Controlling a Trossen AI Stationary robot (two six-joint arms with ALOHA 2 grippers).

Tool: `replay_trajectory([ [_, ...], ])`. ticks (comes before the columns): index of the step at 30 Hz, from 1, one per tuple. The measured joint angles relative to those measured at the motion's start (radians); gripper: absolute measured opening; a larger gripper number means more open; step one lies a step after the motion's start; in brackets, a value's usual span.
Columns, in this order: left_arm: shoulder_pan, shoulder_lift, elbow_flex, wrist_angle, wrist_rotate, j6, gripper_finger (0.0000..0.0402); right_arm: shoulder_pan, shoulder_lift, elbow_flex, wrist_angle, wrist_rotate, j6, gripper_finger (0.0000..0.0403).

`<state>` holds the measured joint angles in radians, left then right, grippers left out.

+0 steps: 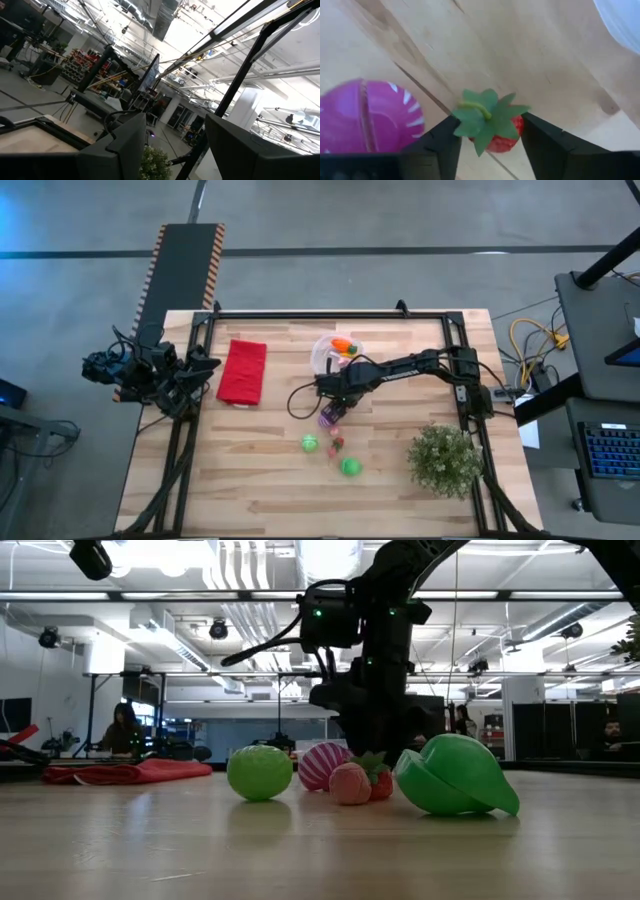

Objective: Pick and placing Produce into tupperware
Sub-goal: Put the top red strawberry into the transparent bin

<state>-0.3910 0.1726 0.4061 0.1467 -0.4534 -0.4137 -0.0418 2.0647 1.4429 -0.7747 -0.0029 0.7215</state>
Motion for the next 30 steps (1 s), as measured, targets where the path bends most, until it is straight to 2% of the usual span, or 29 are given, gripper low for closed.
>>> replay_trajectory([
  [7, 0.000, 0.000, 0.000, 0.000, 0.000, 0.001, 0.0192, 0.000, 0.000, 0.002, 0.031, 0.003, 0.000, 0.0126],
  [14, 0.000, 0.000, 0.000, 0.000, -0.001, 0.001, 0.0192, 0.000, -0.019, 0.014, 0.007, 0.007, 0.000, 0.0143],
  [20, 0.000, 0.000, 0.000, 0.000, -0.001, 0.001, 0.0192, -0.016, -0.095, 0.095, -0.089, 0.076, -0.024, 0.0136],
  [26, 0.000, 0.000, 0.000, -0.001, -0.001, 0.002, 0.0192, -0.077, -0.180, 0.184, -0.207, 0.199, -0.040, 0.0141],
  [30, 0.000, 0.000, 0.000, -0.002, -0.001, 0.002, 0.0192, -0.156, -0.184, 0.207, -0.226, 0.172, -0.079, 0.0144],
])
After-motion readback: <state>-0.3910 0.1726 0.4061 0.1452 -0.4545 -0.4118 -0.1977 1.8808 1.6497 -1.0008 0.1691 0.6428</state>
